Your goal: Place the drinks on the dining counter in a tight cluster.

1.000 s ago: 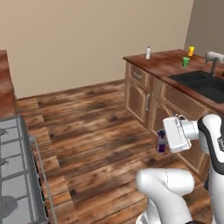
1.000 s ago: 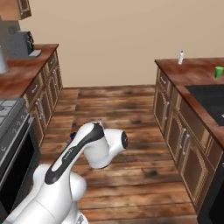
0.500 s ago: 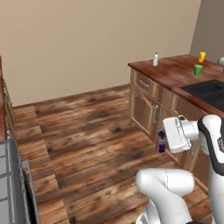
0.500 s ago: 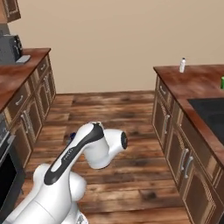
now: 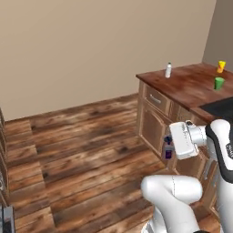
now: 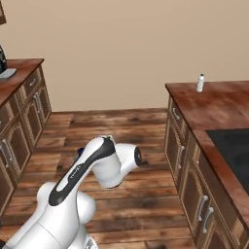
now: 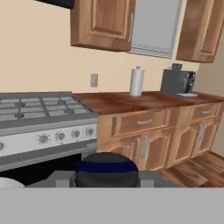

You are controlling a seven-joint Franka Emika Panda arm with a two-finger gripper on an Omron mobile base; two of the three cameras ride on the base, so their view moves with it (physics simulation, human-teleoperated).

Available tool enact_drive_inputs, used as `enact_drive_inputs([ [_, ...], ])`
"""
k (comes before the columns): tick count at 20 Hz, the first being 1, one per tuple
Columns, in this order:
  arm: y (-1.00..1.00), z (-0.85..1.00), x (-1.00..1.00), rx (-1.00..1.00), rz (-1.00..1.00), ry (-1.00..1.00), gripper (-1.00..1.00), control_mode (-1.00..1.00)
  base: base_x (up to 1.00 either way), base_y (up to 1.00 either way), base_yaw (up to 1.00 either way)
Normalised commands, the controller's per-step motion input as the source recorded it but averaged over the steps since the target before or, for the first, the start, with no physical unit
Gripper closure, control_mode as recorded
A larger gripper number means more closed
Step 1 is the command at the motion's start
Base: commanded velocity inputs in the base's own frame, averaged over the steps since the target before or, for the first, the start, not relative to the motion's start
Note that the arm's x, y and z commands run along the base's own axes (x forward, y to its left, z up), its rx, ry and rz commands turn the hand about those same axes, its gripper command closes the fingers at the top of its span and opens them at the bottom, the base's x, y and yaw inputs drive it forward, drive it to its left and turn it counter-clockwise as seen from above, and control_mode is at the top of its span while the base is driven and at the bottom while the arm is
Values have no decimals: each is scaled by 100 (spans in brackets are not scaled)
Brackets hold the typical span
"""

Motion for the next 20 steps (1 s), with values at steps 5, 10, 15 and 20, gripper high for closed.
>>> enact_drive_inputs([
  [5, 0, 0, 0, 0, 0, 0, 100, 100, 91, -27, 0],
  [10, 0, 0, 0, 0, 0, 0, 100, 100, 88, -23, 0],
  [15, 0, 0, 0, 0, 0, 0, 100, 100, 86, -11, -3],
  [20, 0, 0, 0, 0, 0, 0, 100, 100, 58, 31, -53],
])
